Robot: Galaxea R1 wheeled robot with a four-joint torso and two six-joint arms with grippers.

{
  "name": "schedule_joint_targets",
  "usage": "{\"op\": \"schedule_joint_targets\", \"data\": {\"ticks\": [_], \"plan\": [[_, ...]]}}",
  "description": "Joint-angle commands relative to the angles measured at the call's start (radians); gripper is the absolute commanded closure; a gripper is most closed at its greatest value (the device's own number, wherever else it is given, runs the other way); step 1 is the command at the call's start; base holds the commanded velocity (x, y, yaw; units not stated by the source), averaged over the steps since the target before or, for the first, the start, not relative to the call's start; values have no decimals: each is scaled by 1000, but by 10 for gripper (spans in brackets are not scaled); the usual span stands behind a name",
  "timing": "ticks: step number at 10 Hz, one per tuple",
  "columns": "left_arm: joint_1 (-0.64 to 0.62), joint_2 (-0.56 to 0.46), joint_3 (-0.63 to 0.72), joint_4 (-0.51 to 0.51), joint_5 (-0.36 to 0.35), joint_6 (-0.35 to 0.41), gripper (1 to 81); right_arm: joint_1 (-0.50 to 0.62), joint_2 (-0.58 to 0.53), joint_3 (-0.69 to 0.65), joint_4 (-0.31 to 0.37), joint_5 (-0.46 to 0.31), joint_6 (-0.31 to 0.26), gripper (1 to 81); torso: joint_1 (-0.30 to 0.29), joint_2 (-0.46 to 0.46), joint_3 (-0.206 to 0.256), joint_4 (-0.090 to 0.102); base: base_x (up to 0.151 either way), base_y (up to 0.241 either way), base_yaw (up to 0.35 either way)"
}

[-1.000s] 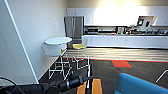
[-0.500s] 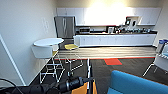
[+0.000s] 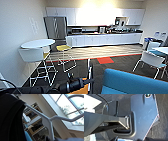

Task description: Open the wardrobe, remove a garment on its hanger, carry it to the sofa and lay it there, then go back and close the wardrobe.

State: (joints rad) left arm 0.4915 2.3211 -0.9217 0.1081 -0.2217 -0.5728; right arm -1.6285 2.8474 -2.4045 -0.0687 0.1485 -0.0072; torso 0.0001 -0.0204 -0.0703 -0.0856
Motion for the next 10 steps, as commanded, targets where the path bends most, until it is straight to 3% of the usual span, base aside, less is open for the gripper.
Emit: {"op": "schedule_joint_targets", "data": {"ticks": [1,10], "plan": [[-130,-12,46,41,-38,16,811,32,-4,9,-14,-53,-3,10,0,0,0,0,0,0,-234],[-113,-49,81,70,-38,21,811,34,5,7,-16,-53,-4,10,0,0,0,0,0,0,-234]]}}
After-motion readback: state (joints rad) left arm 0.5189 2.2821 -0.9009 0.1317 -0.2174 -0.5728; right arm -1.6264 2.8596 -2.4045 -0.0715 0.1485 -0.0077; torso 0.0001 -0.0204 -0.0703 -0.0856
